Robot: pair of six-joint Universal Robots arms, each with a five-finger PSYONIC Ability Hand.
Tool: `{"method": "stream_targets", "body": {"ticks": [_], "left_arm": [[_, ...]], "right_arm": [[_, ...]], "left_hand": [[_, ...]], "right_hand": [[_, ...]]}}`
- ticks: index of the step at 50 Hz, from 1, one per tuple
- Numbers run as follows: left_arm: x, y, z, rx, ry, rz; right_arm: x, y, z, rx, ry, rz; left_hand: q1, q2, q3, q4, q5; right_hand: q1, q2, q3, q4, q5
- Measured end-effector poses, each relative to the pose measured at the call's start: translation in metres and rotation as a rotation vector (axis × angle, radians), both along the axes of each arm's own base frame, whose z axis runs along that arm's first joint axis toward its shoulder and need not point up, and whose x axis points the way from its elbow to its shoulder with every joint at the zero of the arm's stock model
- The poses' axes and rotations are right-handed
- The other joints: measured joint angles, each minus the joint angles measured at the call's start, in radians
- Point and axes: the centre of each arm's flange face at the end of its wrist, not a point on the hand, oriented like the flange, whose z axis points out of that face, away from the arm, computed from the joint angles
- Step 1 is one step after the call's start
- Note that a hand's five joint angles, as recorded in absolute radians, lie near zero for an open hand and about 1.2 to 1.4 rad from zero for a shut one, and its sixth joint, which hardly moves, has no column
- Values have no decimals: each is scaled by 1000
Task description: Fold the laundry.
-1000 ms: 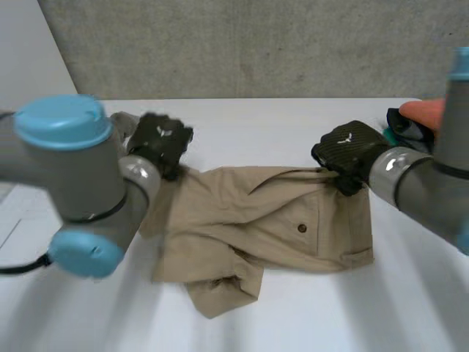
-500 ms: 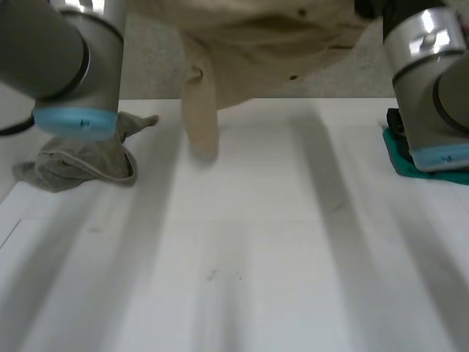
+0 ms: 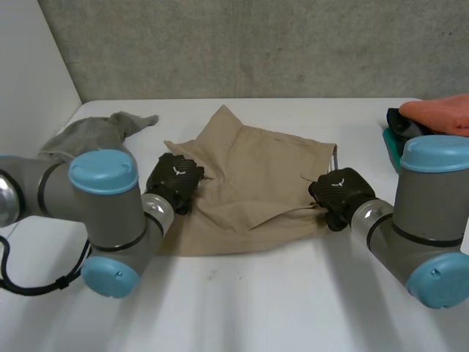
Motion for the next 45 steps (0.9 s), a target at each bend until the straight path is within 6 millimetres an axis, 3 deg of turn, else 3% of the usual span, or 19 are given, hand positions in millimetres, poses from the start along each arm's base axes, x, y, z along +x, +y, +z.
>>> {"method": "stream_targets", "body": {"ticks": [3, 6, 7, 10, 16, 21, 29, 36, 45], "left_arm": [[-3, -8, -2, -10, 6, 4], [-5, -11, -2, -13, 9, 3], [-6, -11, -3, -11, 7, 1], [-4, -7, -2, -2, 2, -1], [12, 21, 22, 11, 4, 2], [35, 55, 43, 9, 14, 6], [58, 93, 31, 80, -14, 10], [60, 92, 5, 147, -41, 20], [57, 64, -20, 147, -37, 57]], "right_arm": [[0, -3, -4, -5, -1, -8], [-1, -5, -7, -14, -6, -19], [-1, -6, -8, -19, -8, -26], [-2, -6, -10, -27, -9, -42], [-4, -5, -15, -33, -6, -63], [-5, -4, -16, -31, -4, -65], [-5, -3, -17, -28, -3, -63], [-5, -2, -17, -26, -3, -62], [-5, 1, -19, -19, 0, -59]], "left_hand": [[-69, -83, -65, -66, -54], [-580, -564, -553, -553, -505], [-661, -643, -633, -648, -597], [-682, -710, -700, -722, -666], [-682, -713, -704, -725, -668], [-619, -659, -651, -658, -602], [-464, -505, -500, -506, -456], [-464, -503, -498, -502, -455], [-411, -452, -447, -454, -405]], "right_hand": [[0, 0, 0, 0, 0], [0, 0, 0, 0, 0], [0, 0, 0, 0, 0], [0, 0, 0, 0, 0], [0, 0, 0, 0, 0], [0, 0, 0, 0, 0], [0, 0, 0, 0, 0], [0, 0, 0, 0, 0], [0, 0, 0, 0, 0]]}}
